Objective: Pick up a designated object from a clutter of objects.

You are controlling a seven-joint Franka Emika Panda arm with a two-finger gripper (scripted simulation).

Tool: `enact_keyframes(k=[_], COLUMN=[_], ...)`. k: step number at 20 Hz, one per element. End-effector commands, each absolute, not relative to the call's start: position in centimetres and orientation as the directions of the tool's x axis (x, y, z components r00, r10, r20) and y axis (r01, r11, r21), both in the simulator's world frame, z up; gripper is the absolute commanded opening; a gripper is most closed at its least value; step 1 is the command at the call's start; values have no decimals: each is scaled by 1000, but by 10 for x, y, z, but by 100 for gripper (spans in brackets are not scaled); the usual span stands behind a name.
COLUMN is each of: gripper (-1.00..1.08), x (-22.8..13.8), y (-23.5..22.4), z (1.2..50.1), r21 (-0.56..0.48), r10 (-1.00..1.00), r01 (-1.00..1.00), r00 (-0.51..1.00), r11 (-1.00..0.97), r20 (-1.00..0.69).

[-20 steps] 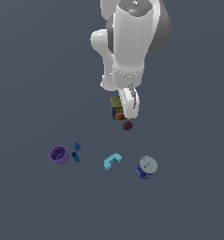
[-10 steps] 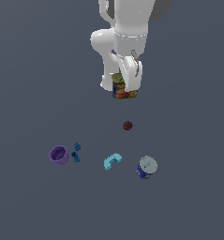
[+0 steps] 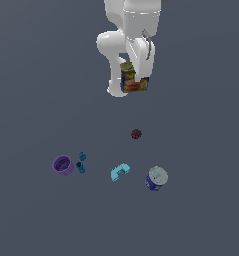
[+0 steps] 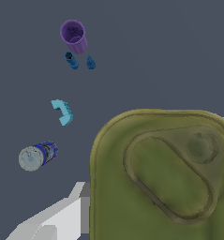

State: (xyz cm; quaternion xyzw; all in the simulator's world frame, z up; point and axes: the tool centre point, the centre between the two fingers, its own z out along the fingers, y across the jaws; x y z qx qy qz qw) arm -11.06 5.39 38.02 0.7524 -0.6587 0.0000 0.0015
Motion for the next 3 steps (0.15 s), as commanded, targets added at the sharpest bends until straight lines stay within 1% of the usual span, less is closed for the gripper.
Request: enact_keyframes(k=[1, 3], gripper=[-100, -100], x=[-113, -114], y=[54, 54], z=[386, 387], r21=[0, 0], r10=[-991, -991], r01=[-991, -991], r00=[132, 132], r11=[-132, -132], r20=[2, 1])
